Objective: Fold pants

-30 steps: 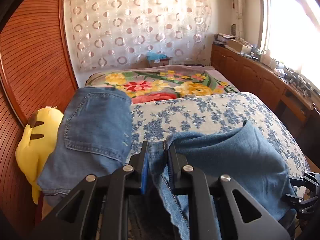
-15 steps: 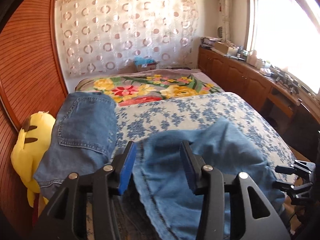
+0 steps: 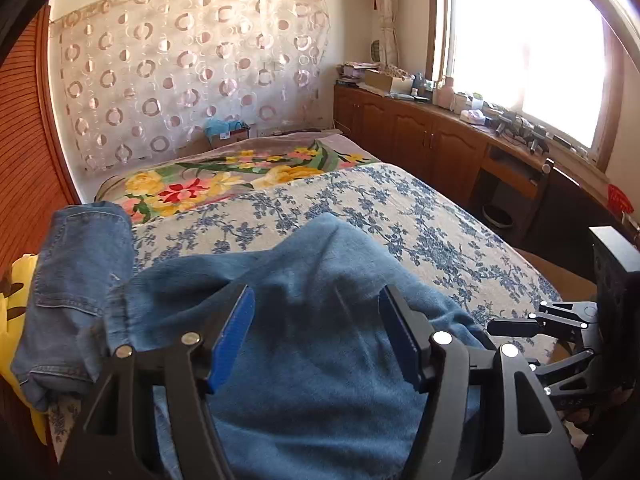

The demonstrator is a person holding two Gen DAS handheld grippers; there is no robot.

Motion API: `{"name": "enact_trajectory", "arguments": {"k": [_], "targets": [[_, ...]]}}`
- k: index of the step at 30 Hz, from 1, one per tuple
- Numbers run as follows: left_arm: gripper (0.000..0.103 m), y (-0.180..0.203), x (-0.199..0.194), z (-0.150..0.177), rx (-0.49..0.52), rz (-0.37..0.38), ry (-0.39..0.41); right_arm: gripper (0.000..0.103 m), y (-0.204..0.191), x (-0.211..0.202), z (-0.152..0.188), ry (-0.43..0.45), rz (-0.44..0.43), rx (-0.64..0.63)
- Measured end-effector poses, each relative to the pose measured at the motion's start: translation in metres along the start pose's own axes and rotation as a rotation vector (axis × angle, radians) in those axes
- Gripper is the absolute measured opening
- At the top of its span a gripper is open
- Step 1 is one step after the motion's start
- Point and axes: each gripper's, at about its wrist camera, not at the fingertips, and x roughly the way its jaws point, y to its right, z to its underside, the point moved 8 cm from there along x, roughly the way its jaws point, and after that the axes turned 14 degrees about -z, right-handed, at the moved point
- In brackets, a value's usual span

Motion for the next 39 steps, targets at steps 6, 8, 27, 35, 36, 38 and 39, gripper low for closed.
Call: {"name": "enact_trajectory", "arguments": {"k": [6,8,27,35,36,38,39], "targets": [[0.064,-0.006,0.039,0.017,-0.007,-0.012,-0.065,0.049,0.004,0.009,0.005,-0.016,-0.001,0.017],[0.064,-0.01,0.049,0.028,-0.016,-0.013,-0.087,0.05,0.005,0.009,0.006,-0.014,-0.003,0.019],[0.064,-0.003,0.057,0.036,0.032,-0.065,-0.103,0.046,0.008,0.019,0.009,-0.035,-0.055,0.091],[0.064,0.033,0.045,0.0,0.051,0.015,-0.096,0.015,-0.009,0.012,0.002,-0.007,-0.109,0.057],[0.064,0.039,0.047,-0.005,0.054,0.029,-0.106,0.015,-0.01,0.012,0.002,-0.004,-0.109,0.055],[0.064,0.05,0.055,-0.013,0.062,0.049,-0.131,0.015,-0.011,0.011,0.001,-0.001,-0.108,0.052],[0.064,0.055,0.059,-0.016,0.066,0.054,-0.145,0.015,-0.011,0.01,0.001,0.0,-0.107,0.049]]}}
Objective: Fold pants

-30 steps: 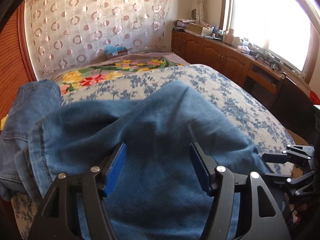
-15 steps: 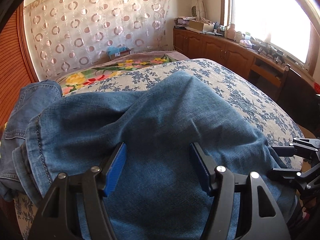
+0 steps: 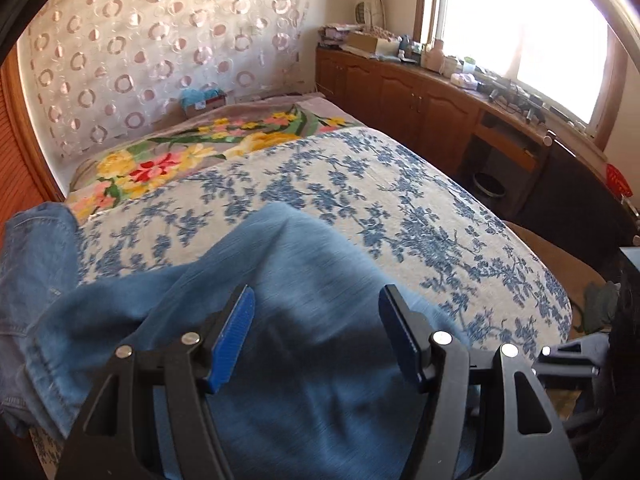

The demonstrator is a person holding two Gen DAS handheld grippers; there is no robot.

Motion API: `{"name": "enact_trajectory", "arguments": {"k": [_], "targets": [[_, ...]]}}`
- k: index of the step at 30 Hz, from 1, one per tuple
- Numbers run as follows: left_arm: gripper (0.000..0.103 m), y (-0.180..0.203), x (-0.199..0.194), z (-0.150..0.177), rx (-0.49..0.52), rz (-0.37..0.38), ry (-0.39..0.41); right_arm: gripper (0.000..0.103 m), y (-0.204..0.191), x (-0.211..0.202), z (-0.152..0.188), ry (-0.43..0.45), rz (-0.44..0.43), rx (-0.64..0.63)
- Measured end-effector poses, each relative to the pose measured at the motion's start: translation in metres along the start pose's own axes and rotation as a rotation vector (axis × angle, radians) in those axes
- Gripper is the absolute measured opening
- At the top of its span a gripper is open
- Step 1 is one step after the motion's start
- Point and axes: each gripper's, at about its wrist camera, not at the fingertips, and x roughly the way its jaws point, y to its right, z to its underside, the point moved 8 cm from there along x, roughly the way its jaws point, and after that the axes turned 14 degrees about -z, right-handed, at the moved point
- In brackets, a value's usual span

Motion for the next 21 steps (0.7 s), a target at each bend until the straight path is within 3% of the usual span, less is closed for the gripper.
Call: {"name": "enact_trajectory", "arguments": {"k": [4,13,17,21], "targets": [[0.064,0.025,0.02,-0.008,0.015,0.049,-0.08,0.014,-0.003,-0.004,-0.001,0.008,0.001,-0.012],[0.064,0.048,0.046,-0.008,0.143,-0.08,-0.178,0.013,-0.017,-0.01,-0.011,0.05,-0.014,-0.048],[0.038,0.044,0.046,-0.006,0.204,-0.14,-0.169,0.013,-0.024,-0.011,-0.016,0.063,-0.026,-0.057],[0.014,0.032,0.032,-0.005,0.196,-0.106,-0.134,0.012,-0.027,-0.011,-0.02,0.064,-0.03,-0.065]]}}
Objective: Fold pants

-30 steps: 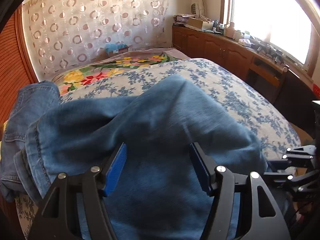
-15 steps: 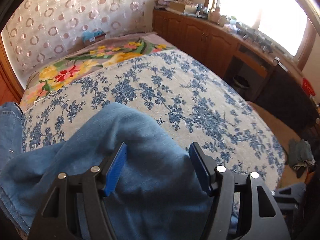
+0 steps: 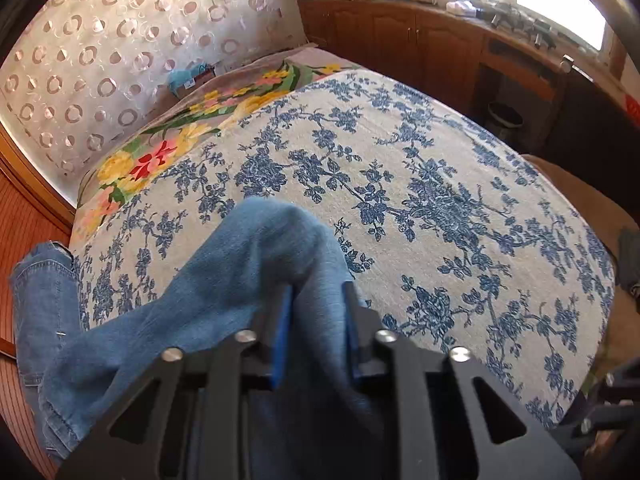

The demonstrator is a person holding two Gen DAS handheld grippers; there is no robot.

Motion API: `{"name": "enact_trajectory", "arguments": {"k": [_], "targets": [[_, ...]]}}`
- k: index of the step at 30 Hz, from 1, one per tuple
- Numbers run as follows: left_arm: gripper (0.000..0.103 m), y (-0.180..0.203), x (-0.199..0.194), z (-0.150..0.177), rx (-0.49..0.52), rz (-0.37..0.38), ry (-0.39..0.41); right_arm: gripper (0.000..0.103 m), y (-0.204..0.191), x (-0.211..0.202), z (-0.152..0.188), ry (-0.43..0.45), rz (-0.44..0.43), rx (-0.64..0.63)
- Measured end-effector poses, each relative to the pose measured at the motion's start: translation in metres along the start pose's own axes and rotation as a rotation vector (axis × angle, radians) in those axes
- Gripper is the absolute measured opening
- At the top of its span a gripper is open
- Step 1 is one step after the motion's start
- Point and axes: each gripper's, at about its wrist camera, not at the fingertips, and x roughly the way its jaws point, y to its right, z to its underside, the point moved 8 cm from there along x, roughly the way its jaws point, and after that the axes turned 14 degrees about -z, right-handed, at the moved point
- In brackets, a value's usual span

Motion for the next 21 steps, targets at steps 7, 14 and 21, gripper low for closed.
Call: {"name": "enact_trajectory", "arguments": {"k": [7,14,21], "targets": [[0.006,-0.04,-0.04,0.008,-0.104,0.019,0.11,0.025,-0.003,-0.01,-0.005,-0.003,-0.006,0.001],[0.006,-0.066,-0.072,0.021,-0.161,0.043,0.184,0.026,0.002,-0.053,-0.015,0.057,0.036,-0.016],[0.005,-0.081,-0.095,0.034,-0.191,0.059,0.231,0.026,0.021,-0.023,-0.015,-0.005,0.06,-0.004]]}}
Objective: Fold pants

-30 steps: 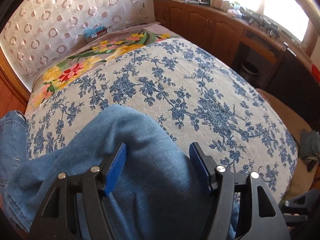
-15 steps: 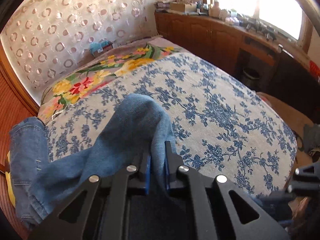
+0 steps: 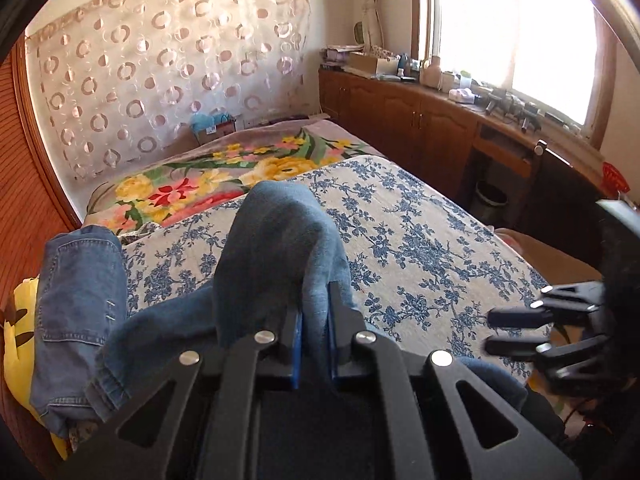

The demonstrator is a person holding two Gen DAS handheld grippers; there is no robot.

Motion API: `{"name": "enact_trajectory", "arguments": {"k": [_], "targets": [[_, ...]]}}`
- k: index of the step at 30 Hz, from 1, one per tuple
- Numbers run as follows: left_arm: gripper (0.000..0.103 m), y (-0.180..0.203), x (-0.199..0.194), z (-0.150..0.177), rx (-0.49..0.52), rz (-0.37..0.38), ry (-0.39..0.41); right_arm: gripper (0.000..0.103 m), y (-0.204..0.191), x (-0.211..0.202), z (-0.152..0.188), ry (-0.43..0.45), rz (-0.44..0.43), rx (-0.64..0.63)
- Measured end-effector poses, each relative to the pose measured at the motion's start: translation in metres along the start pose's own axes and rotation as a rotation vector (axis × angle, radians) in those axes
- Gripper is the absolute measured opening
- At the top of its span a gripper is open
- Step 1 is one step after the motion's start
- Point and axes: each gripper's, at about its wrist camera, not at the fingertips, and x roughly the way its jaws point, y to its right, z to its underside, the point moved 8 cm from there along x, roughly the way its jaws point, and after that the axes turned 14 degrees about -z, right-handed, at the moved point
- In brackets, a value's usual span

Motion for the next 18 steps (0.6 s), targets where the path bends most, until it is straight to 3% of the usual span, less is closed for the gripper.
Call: {"name": "enact_trajectory", "arguments": {"k": [3,11,18], "targets": [[0.005,-0.012,-0.012,0.003,-0.023,0.003,0.016,0.026,-0.008,0.022,0.004,-0.031,-0.039,-0.001],[0.005,-0.068,-0.047,0.019,-0.132,-0.023,0.066,0.026,-0.074,0.049,-0.007,-0.057,-0.196,-0.09],[0.004,-0.127,-0.059,0.06,-0.252,-0.056,0.069,0.026,-0.122,0.072,-0.01,-0.098,-0.301,-0.154]]}}
